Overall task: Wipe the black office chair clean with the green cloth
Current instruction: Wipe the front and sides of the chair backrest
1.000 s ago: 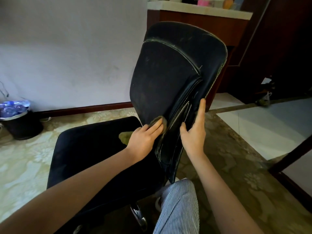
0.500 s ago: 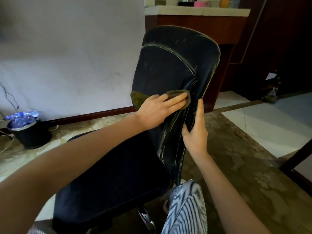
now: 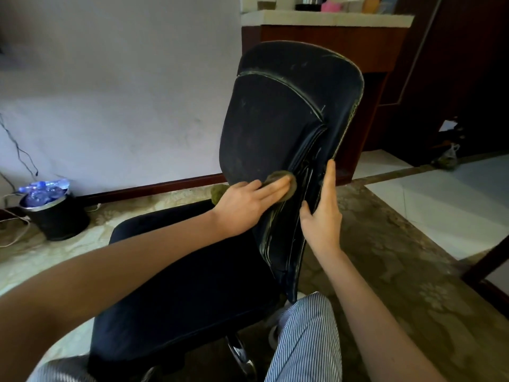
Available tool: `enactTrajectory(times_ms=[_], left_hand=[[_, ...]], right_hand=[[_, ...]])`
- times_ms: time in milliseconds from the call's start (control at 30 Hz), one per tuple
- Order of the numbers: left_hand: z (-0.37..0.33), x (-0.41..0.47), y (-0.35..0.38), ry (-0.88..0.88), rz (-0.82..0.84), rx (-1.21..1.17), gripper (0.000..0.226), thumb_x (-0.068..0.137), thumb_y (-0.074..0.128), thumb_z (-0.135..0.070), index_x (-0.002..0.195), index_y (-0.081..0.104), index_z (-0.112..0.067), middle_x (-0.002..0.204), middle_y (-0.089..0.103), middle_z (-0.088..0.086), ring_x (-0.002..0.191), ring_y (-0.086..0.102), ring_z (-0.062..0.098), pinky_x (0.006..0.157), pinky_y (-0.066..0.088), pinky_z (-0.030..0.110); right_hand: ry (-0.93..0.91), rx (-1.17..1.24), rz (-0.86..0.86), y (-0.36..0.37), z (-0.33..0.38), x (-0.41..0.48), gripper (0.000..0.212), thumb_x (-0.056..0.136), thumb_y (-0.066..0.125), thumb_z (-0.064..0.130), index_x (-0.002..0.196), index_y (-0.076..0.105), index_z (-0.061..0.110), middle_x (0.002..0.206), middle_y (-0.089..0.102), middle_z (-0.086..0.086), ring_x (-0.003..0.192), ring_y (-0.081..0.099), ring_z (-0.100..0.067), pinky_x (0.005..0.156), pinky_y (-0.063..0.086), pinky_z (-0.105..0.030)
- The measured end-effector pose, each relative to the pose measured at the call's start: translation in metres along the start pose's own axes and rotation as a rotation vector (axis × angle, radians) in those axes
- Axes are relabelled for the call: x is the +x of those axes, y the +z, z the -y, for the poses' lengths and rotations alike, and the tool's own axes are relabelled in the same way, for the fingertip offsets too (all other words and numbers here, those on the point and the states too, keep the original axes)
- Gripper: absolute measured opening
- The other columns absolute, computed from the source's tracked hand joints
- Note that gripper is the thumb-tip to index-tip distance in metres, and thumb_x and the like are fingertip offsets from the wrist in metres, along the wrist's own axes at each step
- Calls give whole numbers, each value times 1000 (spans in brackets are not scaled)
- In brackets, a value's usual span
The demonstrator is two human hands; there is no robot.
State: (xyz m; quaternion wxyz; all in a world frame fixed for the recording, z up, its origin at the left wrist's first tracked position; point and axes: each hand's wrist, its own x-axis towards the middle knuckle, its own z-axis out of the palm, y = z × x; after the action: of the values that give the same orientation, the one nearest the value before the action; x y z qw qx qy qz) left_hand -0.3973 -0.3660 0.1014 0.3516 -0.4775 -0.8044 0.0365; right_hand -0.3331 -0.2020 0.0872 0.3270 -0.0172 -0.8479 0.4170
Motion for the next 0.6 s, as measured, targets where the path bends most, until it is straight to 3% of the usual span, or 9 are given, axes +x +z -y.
enactTrajectory(times_ms=[200, 400, 467, 600], left_hand=[[-14, 27, -6, -65, -101, 0, 74, 69, 69, -4, 138, 42, -11, 145, 41, 3, 77, 58, 19, 56, 49, 28], [-24, -15, 14, -50, -90, -11, 76, 68, 68, 0, 138, 41, -10, 145, 40, 6, 75, 56, 19, 53, 49, 29], [-25, -26, 17, -23, -99, -29, 67, 71, 71, -9, 133, 49, -9, 139, 49, 7, 76, 59, 18, 53, 50, 27], [-29, -25, 6, -102, -182, -265, 42, 86, 49, -36, 118, 57, -10, 101, 62, 8, 76, 60, 17, 55, 52, 28]], right_hand=[[-23, -38, -15, 1, 3, -10, 87, 89, 57, 1, 135, -1, 46, 158, 8, 2, 141, 24, -17, 84, 24, -4], [-36, -50, -25, 2, 9, -20, 86, 87, 56, -3, 136, 0, 42, 156, 3, 5, 128, 20, 0, 79, 20, 10], [-41, -59, -32, 2, 10, -23, 85, 88, 56, -1, 137, 1, 40, 156, 3, 5, 126, 16, 3, 82, 18, 7], [-49, -57, -33, 2, 14, -26, 85, 86, 57, -3, 137, 3, 38, 157, 6, -1, 123, 15, 5, 76, 18, 13]])
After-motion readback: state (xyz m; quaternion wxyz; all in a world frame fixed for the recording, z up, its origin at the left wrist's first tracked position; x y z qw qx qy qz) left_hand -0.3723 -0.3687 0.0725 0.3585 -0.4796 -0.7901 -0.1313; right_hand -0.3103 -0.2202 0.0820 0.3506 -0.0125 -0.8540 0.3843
